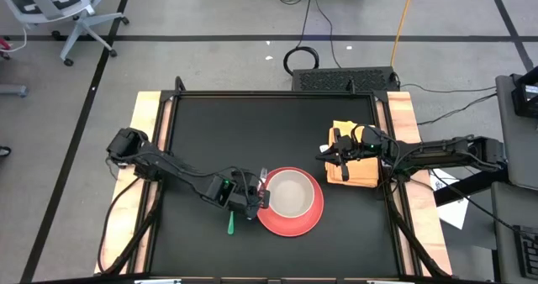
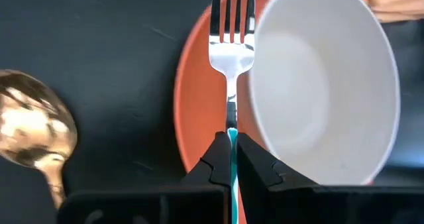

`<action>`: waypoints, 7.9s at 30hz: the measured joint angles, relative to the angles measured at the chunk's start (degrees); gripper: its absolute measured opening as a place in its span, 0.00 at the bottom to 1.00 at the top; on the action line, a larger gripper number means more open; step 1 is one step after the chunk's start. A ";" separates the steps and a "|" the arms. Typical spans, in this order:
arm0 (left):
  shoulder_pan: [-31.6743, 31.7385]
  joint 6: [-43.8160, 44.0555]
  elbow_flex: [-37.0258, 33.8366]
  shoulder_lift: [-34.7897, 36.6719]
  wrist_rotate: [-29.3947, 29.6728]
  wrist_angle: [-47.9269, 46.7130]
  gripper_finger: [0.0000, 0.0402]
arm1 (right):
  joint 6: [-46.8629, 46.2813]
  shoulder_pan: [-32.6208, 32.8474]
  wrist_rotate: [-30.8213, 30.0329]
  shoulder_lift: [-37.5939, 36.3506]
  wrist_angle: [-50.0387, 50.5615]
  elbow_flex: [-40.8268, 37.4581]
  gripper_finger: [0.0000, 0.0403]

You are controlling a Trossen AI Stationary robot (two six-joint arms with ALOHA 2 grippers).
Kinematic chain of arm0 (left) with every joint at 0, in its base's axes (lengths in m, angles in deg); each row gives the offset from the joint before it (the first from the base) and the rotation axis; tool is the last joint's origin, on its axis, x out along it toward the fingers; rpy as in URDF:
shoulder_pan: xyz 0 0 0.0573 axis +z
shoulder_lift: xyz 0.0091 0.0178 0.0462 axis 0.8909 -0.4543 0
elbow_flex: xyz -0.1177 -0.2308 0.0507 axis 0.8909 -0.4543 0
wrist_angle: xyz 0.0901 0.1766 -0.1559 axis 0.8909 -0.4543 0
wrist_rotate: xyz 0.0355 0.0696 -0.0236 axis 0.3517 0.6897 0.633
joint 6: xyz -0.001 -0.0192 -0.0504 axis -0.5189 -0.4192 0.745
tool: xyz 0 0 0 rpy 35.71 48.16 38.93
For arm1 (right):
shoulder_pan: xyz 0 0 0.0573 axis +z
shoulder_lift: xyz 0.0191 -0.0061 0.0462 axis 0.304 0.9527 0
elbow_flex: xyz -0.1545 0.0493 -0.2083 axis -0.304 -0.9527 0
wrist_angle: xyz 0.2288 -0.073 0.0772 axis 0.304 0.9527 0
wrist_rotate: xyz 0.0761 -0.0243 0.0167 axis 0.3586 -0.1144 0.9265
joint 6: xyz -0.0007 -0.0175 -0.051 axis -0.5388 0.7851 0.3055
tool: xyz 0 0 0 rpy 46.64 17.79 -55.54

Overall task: Set table place
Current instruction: Put the green patterned fork on the orange plate to the left of the white bowl, then put the green spoon into the white bowl

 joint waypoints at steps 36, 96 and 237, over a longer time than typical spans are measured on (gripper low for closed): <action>2.90 -1.51 0.02 -1.05 -0.72 3.13 0.01 | 0.00 0.00 0.04 0.00 0.00 0.00 0.00; 4.13 -4.52 0.02 -9.90 -4.26 13.30 0.04 | -0.04 0.00 0.22 0.02 0.00 0.00 0.00; -7.77 -46.02 0.04 12.34 14.21 -10.71 0.12 | 4.48 0.04 0.22 0.00 3.62 0.00 0.00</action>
